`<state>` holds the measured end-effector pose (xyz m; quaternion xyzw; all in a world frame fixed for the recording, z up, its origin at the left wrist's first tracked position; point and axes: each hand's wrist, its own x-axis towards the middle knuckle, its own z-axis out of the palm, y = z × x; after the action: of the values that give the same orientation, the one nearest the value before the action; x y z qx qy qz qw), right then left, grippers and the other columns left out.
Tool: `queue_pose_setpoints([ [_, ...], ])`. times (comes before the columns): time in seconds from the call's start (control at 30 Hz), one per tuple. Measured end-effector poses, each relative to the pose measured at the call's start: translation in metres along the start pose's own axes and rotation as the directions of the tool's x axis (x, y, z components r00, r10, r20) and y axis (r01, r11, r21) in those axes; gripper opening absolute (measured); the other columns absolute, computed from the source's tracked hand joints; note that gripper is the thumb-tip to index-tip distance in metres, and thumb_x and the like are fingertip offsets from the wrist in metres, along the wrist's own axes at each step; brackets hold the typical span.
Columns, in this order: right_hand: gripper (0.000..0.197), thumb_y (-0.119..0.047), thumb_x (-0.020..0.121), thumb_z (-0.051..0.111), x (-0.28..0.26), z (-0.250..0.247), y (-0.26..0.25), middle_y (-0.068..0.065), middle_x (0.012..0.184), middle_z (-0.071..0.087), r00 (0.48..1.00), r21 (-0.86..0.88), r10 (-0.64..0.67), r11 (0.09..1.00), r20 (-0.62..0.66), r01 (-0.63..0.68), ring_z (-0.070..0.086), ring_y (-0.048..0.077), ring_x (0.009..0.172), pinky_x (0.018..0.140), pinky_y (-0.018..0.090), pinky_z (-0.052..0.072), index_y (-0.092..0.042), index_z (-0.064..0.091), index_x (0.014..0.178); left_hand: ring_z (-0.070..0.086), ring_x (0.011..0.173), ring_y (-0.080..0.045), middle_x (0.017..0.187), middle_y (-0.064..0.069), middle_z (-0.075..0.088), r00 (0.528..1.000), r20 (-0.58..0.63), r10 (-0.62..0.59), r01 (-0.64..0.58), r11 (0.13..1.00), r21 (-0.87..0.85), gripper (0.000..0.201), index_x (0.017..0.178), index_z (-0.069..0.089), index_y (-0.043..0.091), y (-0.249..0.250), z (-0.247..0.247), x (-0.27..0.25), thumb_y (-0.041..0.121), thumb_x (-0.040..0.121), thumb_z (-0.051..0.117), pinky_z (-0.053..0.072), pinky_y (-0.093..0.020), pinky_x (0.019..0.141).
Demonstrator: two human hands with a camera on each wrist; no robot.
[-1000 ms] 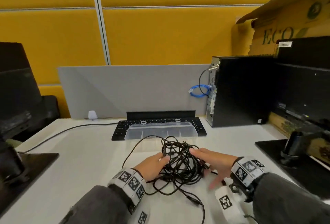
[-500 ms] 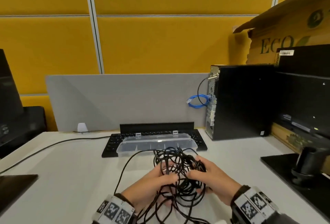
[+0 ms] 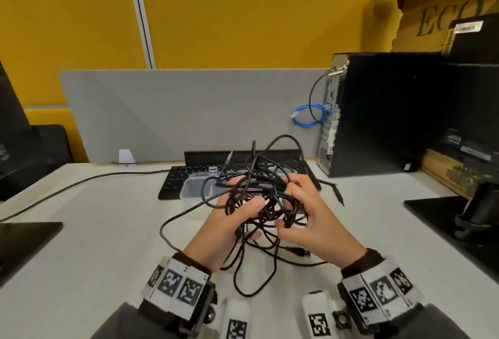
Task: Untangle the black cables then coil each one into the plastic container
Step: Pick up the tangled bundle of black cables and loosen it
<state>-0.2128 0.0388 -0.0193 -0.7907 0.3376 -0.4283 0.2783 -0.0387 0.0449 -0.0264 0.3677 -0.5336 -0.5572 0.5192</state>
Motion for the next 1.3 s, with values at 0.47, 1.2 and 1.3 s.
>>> queue_pose_setpoints([
  [0.47,0.067,-0.051,0.072,0.071,-0.005,-0.021,0.003,-0.007,0.133,0.046,0.907,0.589,0.421,0.726,0.027,-0.355,0.059,0.017,0.108,0.067,0.031,0.056,-0.053,0.033,0.127,0.06,0.072,-0.005,0.077,0.01,0.066,0.967,-0.016,0.254,-0.25,0.96,0.123,0.03,0.089,0.06,0.02,0.0,-0.007,-0.003,0.013,0.06,0.067,0.047,-0.019,0.064],
  [1.2,0.037,-0.047,0.065,0.077,-0.009,-0.032,0.022,-0.014,0.098,0.05,0.953,0.172,-0.086,0.975,-0.292,0.14,0.052,0.024,0.083,0.08,0.034,0.048,-0.024,0.048,0.066,0.063,0.104,-0.027,0.111,-0.011,0.065,0.987,0.086,-0.137,0.153,0.96,-0.234,0.077,0.114,0.064,0.017,0.02,-0.026,-0.007,0.041,0.045,0.089,0.049,-0.055,0.089],
  [1.3,0.027,-0.037,0.064,0.077,-0.007,-0.026,0.018,-0.016,0.1,0.051,0.953,0.115,-0.179,0.971,-0.243,0.212,0.054,0.012,0.09,0.08,0.022,0.047,-0.036,0.051,0.07,0.06,0.103,-0.03,0.118,-0.011,0.062,0.978,0.103,-0.18,0.203,0.935,-0.292,0.078,0.126,0.054,0.026,0.015,-0.014,-0.006,0.046,0.057,0.084,0.048,-0.061,0.086],
])
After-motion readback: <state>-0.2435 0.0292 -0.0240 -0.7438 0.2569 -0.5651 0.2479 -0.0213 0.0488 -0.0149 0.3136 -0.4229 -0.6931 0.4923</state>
